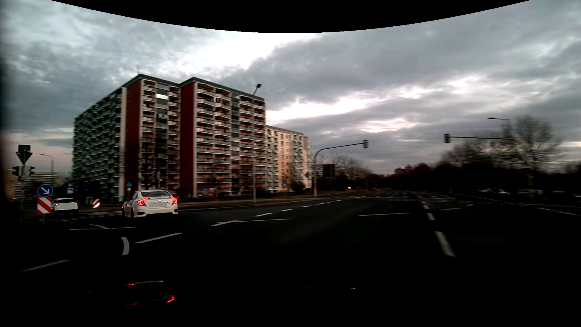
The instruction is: Follow the waypoints while adhering to traffic rules and regulations
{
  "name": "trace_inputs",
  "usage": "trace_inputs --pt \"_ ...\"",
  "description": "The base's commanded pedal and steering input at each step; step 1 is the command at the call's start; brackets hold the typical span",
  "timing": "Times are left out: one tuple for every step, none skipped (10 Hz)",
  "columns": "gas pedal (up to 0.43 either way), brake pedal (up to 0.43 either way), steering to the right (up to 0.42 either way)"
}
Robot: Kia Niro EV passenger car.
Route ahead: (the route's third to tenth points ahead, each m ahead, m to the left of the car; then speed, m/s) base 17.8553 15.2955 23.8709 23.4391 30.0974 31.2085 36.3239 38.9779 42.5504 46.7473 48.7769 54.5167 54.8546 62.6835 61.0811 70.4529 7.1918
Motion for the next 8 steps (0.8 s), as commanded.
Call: trace_inputs --pt "0.079 0.000 -0.247" --pt "0.079 0.000 -0.255" --pt "0.079 0.000 -0.260" --pt "0.079 0.000 -0.262" --pt "0.079 0.000 -0.263" --pt "0.067 0.000 -0.267" --pt "0.067 0.000 -0.269" --pt "0.067 0.000 -0.270"
